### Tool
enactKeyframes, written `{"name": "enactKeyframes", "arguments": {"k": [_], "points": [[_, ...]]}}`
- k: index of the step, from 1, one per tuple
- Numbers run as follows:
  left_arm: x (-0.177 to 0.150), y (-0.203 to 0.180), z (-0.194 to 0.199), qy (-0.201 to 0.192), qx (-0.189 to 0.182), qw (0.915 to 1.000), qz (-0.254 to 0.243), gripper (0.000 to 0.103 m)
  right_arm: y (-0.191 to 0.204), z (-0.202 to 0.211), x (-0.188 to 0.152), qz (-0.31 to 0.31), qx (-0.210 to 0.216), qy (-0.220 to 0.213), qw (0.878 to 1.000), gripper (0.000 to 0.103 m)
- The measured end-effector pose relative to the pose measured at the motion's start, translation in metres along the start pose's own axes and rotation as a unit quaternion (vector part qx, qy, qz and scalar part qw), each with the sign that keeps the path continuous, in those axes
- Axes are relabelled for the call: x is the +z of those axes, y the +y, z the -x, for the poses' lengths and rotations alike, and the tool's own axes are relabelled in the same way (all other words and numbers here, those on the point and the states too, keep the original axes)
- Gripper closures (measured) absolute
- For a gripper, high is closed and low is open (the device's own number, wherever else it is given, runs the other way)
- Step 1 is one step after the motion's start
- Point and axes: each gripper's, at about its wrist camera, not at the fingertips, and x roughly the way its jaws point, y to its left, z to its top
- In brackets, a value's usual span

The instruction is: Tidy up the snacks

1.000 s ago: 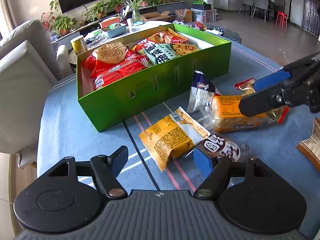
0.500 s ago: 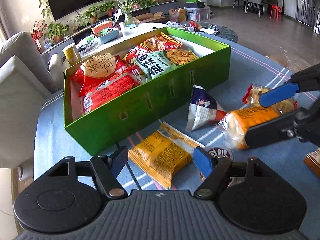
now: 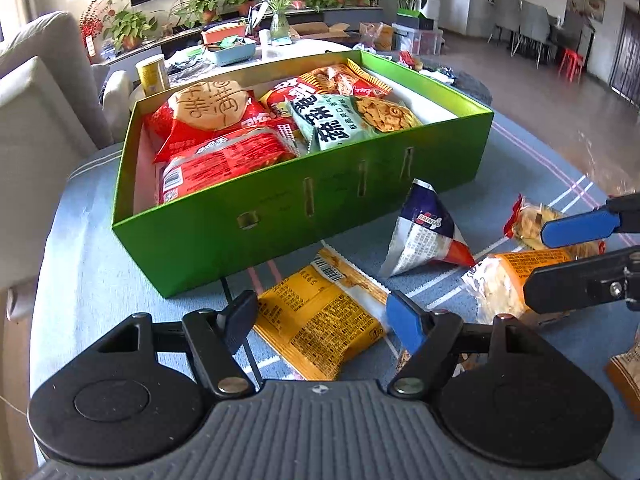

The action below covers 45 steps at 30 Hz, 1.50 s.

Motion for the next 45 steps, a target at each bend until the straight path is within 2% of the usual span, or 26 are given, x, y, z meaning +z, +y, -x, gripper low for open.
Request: {"name": "enactKeyframes", "arguments": {"k": [3, 7, 10, 13, 15, 18, 22, 25, 29, 30, 32, 35, 40, 45], "points": [[-0.004, 0.003, 0.006, 0.006, -0.003, 0.9999, 0.012, 0.041, -0.002, 0.001, -0.001, -0.005, 0.002, 0.0, 1.0, 0.031], [-0.016, 0.005, 0.014, 0.038, -0.005, 0.9985, 0.04, 0.046, -0.003, 0.004, -0.001, -0.006, 0.004, -0.002, 1.0, 0.031], [-0.021, 0.002, 0.024, 0.033, -0.006, 0.999, 0.029, 0.046, -0.002, 0.003, -0.001, -0.003, 0.005, 0.001, 1.0, 0.031], [-0.016, -0.006, 0.026, 0.004, 0.026, 0.9991, -0.032, 0.043, 0.0, 0.001, -0.002, 0.004, 0.002, 0.006, 1.0, 0.031], [-0.01, -0.014, 0.021, -0.012, 0.047, 0.9944, -0.094, 0.035, 0.002, 0.001, -0.002, 0.007, 0.001, 0.006, 1.0, 0.031], [-0.004, -0.023, 0.009, -0.009, 0.044, 0.9832, -0.177, 0.033, 0.002, 0.002, -0.002, 0.007, 0.003, 0.006, 1.0, 0.031], [0.001, -0.024, -0.001, 0.008, 0.021, 0.9754, -0.219, 0.033, 0.001, 0.004, -0.001, 0.005, 0.002, 0.004, 1.0, 0.031], [0.005, -0.015, -0.004, 0.018, 0.003, 0.9813, -0.192, 0.032, -0.002, 0.004, -0.001, 0.001, 0.0, 0.003, 1.0, 0.031], [0.006, 0.005, -0.008, 0.03, -0.028, 0.995, -0.09, 0.036, -0.005, 0.002, -0.001, -0.003, 0.001, 0.005, 1.0, 0.031], [0.004, 0.01, -0.007, 0.025, -0.028, 0.9965, -0.074, 0.042, -0.005, 0.002, -0.002, -0.002, 0.002, 0.007, 1.0, 0.031], [-0.002, 0.011, -0.001, 0.016, -0.03, 0.9977, -0.058, 0.046, -0.005, 0.002, -0.002, 0.002, 0.003, 0.01, 1.0, 0.031], [-0.012, 0.012, 0.009, 0.013, -0.032, 0.9989, -0.031, 0.047, -0.003, 0.003, -0.003, 0.013, 0.008, 0.013, 1.0, 0.031], [-0.027, 0.008, 0.027, 0.026, -0.005, 0.9996, -0.006, 0.048, 0.004, 0.002, -0.006, 0.046, 0.013, 0.023, 0.999, 0.028], [-0.035, 0.002, 0.043, 0.044, 0.007, 0.999, 0.01, 0.047, 0.012, -0.002, -0.015, 0.095, -0.002, 0.056, 0.994, 0.028]]}}
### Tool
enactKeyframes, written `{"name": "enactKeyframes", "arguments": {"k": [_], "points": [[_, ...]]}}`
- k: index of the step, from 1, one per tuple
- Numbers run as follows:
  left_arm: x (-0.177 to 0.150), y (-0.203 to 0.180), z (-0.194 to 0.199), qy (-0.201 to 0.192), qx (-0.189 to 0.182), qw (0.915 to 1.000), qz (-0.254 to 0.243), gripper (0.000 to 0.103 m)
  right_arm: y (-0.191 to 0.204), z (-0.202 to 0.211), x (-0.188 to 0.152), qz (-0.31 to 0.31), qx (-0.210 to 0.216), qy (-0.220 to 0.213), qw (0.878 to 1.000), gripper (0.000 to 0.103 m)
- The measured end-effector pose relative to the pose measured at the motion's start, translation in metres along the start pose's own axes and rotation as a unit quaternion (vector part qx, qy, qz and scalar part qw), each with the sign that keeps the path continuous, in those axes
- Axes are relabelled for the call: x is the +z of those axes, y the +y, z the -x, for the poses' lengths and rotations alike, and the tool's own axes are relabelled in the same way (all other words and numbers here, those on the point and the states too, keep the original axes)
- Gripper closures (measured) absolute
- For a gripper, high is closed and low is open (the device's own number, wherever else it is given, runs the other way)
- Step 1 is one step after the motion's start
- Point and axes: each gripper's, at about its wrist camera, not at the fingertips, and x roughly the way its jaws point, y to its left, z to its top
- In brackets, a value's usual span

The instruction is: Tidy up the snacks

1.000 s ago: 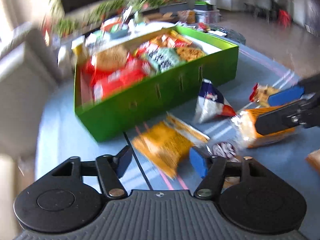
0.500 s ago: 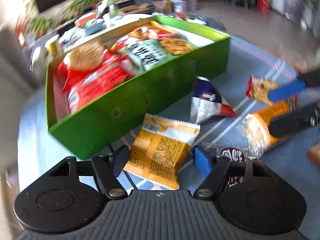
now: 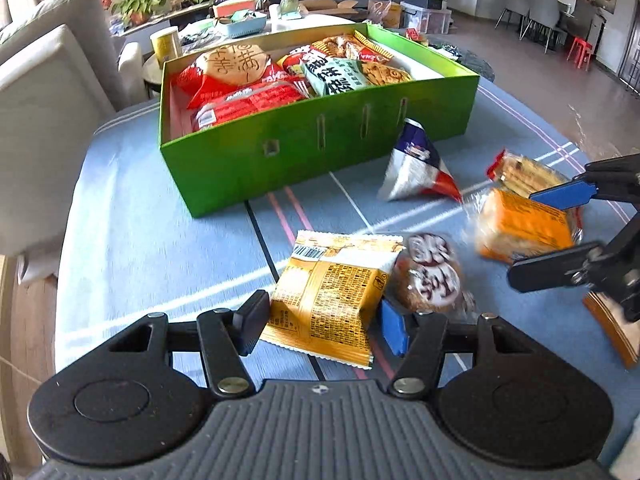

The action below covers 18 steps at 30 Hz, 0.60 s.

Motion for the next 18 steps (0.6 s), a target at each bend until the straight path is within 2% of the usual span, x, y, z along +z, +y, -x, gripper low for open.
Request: {"name": "enactKeyframes", "arguments": {"k": [4, 8, 12, 18], "points": [[-0.001, -0.004, 0.002, 0.0, 0.01, 0.9999, -0.007, 0.038, 0.002, -0.001, -0.006, 0.007, 0.004, 0.02, 1.0, 0.028], [0.002, -0.006, -0.007, 0.008, 0.035, 0.9993, -0.005, 0.037, 0.005, -0.001, -0.007, 0.005, -0.01, 0.019, 1.0, 0.028], [0.002, -0.006, -0.01, 0.001, 0.037, 0.9992, -0.014, 0.035, 0.005, -0.003, -0.007, 0.002, -0.041, 0.012, 0.999, 0.028], [0.005, -0.002, -0.014, -0.004, 0.029, 0.9996, -0.005, 0.034, 0.006, -0.006, -0.007, 0.011, -0.065, 0.005, 0.998, 0.028]]}}
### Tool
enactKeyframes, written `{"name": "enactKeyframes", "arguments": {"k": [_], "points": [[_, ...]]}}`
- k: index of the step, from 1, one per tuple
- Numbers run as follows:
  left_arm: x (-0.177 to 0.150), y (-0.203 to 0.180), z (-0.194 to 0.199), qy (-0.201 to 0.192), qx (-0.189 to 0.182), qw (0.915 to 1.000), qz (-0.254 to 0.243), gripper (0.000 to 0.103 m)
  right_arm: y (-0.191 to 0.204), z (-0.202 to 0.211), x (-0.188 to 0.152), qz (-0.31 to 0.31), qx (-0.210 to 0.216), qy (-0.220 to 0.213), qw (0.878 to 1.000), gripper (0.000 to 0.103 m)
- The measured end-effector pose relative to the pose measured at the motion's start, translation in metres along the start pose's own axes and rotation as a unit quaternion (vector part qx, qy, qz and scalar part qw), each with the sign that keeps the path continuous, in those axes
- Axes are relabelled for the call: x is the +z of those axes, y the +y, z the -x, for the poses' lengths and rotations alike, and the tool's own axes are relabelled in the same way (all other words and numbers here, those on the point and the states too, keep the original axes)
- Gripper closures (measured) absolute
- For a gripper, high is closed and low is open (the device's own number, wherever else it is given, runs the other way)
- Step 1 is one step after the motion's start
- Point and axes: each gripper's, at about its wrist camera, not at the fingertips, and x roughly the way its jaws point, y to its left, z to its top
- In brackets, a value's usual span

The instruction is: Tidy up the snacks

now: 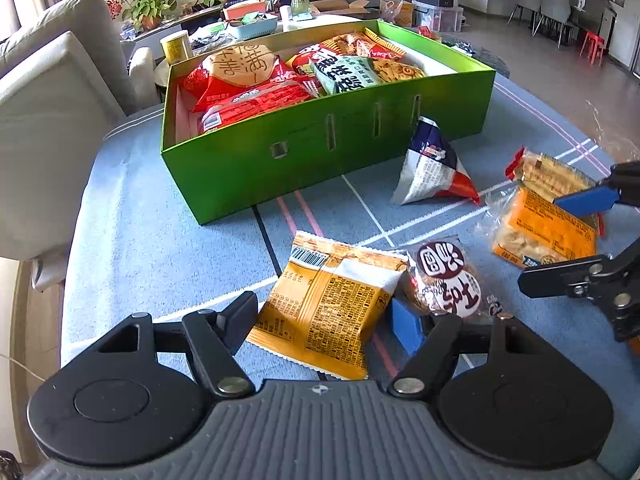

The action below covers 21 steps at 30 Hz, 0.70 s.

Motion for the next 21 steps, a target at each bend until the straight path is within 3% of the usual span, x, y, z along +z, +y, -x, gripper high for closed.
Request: {"name": "enactKeyframes", "arguments": {"k": [2, 4, 13, 17, 21], "points": [[0.0, 0.0, -0.001, -0.004, -0.003, 1.0, 0.001, 0.035, 0.001, -0.002, 0.0, 0.001, -0.004, 0.0, 1.0, 0.032], [-0.002, 0.001, 0.0, -0.009, -0.009, 0.9999, 0.005, 0.046, 0.002, -0.003, 0.001, 0.0, -0.005, 0.003, 1.0, 0.046], [-0.011, 0.0, 0.022, -0.04, -0.033, 0.9975, 0.048, 0.061, 0.007, 0.012, -0.001, -0.019, 0.005, -0.037, 0.999, 0.05], [-0.014, 0.001, 0.024, -0.044, -0.04, 0.9966, 0.057, 0.06, 0.006, 0.016, -0.001, -0.028, 0.011, -0.046, 0.998, 0.05], [-0.015, 0.001, 0.022, -0.032, -0.029, 0.9971, 0.062, 0.041, 0.004, 0.016, -0.002, -0.04, 0.012, -0.043, 0.998, 0.05]]}}
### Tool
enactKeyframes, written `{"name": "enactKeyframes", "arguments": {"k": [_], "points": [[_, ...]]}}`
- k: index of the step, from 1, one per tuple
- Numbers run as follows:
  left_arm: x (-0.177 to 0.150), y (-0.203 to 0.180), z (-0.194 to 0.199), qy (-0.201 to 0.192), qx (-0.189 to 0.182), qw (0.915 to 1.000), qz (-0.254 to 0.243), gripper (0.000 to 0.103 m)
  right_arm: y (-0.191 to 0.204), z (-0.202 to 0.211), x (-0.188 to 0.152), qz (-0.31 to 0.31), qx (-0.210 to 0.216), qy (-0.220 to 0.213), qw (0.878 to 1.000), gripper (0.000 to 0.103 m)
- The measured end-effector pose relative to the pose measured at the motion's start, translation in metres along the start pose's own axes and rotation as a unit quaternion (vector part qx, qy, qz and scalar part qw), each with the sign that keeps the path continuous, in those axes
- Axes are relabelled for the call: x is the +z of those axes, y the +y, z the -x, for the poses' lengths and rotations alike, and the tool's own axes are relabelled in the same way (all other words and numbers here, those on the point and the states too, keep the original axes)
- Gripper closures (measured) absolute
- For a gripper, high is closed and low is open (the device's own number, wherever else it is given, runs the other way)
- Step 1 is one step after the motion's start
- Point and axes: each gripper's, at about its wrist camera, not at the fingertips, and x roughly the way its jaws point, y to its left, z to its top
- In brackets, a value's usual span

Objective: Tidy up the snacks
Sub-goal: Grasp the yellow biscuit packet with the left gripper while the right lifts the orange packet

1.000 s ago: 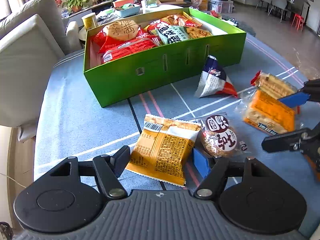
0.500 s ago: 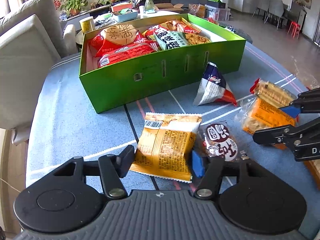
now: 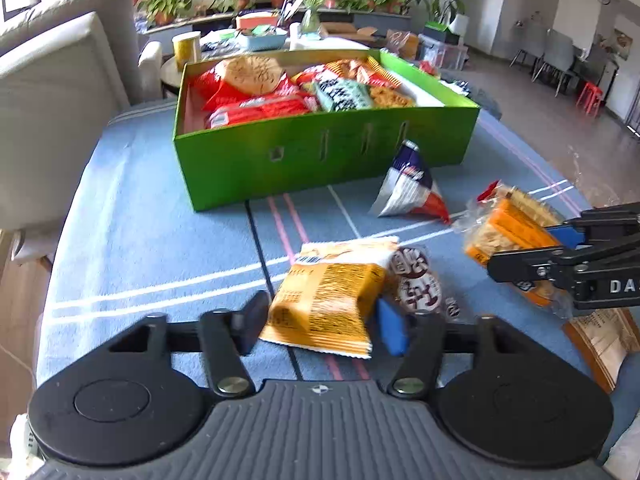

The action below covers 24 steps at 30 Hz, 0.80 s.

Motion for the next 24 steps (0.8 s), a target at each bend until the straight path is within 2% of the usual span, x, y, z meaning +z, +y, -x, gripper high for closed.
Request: {"name": "enactKeyframes", "arguments": {"k": [4, 10, 14, 16, 19, 24], "points": [[0.0, 0.003, -0.006, 0.003, 0.0, 1.0, -0.006, 0.034, -0.003, 0.001, -0.003, -0.012, 0.005, 0.001, 1.0, 0.05], [0.001, 0.001, -0.019, 0.012, -0.001, 0.9992, -0.038, 0.032, -0.006, -0.001, -0.004, -0.017, 0.008, 0.002, 1.0, 0.05], [0.003, 0.003, -0.021, 0.011, -0.004, 0.9996, -0.024, 0.033, -0.008, -0.003, -0.005, -0.023, 0.01, 0.005, 1.0, 0.05], [0.004, 0.003, -0.022, 0.009, -0.007, 0.9999, -0.013, 0.036, -0.008, -0.003, -0.006, -0.024, 0.011, 0.005, 1.0, 0.05], [0.004, 0.004, -0.019, 0.003, -0.014, 0.9999, -0.002, 0.048, -0.008, -0.004, -0.006, -0.026, 0.012, 0.006, 1.0, 0.05], [-0.003, 0.004, -0.01, -0.006, -0.021, 0.9997, 0.014, 0.052, -0.009, -0.002, -0.007, -0.031, 0.012, 0.001, 0.999, 0.05]]}}
